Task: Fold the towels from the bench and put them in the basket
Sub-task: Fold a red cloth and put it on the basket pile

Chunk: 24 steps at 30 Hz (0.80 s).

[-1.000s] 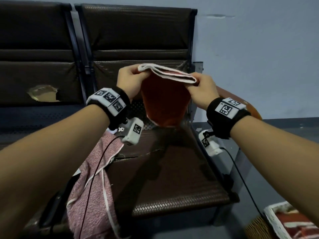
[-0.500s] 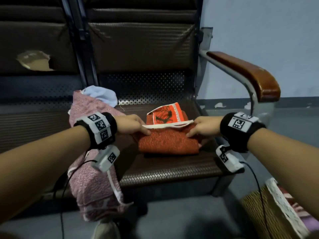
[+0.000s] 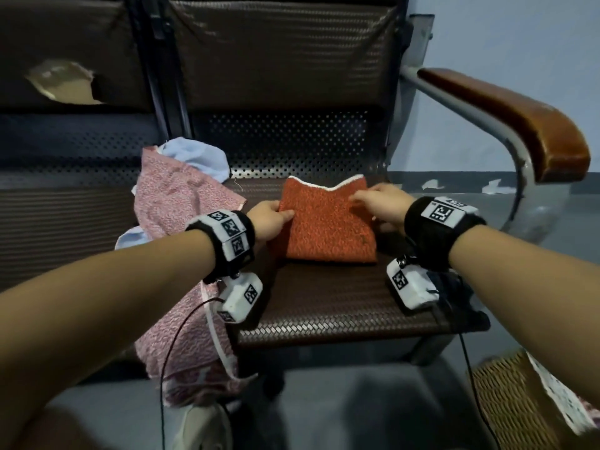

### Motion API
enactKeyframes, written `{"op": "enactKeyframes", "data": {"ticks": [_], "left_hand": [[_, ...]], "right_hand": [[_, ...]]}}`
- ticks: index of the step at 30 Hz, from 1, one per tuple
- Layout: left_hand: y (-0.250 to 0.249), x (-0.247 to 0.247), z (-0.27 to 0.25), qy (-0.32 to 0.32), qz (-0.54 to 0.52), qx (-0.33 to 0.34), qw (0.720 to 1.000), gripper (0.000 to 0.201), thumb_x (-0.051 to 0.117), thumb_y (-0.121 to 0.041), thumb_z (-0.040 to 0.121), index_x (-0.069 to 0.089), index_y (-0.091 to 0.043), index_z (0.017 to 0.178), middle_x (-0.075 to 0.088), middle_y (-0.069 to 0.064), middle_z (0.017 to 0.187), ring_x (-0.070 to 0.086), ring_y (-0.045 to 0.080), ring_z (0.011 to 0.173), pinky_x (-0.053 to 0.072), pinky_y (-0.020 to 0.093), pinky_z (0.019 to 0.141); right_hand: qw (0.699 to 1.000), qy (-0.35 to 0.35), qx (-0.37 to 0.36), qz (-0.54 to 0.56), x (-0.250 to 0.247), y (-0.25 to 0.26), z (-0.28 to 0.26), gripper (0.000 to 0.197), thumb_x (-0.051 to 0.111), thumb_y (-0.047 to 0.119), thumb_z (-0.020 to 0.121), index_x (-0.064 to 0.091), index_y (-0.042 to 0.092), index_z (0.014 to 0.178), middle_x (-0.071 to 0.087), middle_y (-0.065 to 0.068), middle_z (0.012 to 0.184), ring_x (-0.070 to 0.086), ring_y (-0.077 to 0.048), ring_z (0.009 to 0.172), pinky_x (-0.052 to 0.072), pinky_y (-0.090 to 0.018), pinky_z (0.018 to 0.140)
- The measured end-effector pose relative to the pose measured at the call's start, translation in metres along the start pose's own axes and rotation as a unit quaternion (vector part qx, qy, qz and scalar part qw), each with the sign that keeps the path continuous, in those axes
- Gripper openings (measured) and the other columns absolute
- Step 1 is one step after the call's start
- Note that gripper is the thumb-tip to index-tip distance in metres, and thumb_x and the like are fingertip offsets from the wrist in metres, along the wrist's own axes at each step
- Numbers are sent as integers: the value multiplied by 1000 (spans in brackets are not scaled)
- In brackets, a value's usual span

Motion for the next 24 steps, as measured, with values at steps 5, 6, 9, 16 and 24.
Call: {"op": "enactKeyframes", "data": {"ticks": [5,6,9,16,24], "left_hand": [[13,5,7,-51,90,-6,995,31,49,-27,104,64,-13,127,69,9,119,65,27,107,46,28,88],[17,5,8,-52,101,-11,994,28,51,-29,103,66,-13,121,69,9,116,65,25,102,47,27,86],[24,0,11,-57,165,-37,984,20,67,-36,93,64,-16,92,68,5,97,62,20,86,44,27,75],[-13,-8,-15,-69,285,205,934,54,78,-25,75,55,-22,124,54,2,127,54,18,114,43,27,96],[9,9,-32,52,424,138,894,84,76,-32,80,37,-23,154,55,9,145,53,26,131,40,27,108]], "right_hand": [[996,20,30,-76,8,-19,10,15,76,21,85,68,9,80,70,-3,66,66,-14,52,51,-23,48],[996,12,17,-90,6,-19,12,18,75,23,87,68,11,76,72,-4,72,69,-17,60,56,-27,56],[984,-22,-9,-177,1,-16,13,21,70,31,89,63,16,77,71,-5,88,70,-25,87,57,-35,79],[903,-57,-280,-320,12,19,-30,41,65,49,85,62,25,117,55,1,118,57,-14,101,46,-27,90],[868,124,-206,-435,25,-8,-45,47,67,28,91,58,17,136,63,-4,133,57,-25,124,41,-28,105]]}}
Point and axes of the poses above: each hand's wrist, its own z-axis towards the middle knuckle, its own x-axis out of the palm, y = z × x, the point moved 5 cm from there along z, towards the middle knuckle
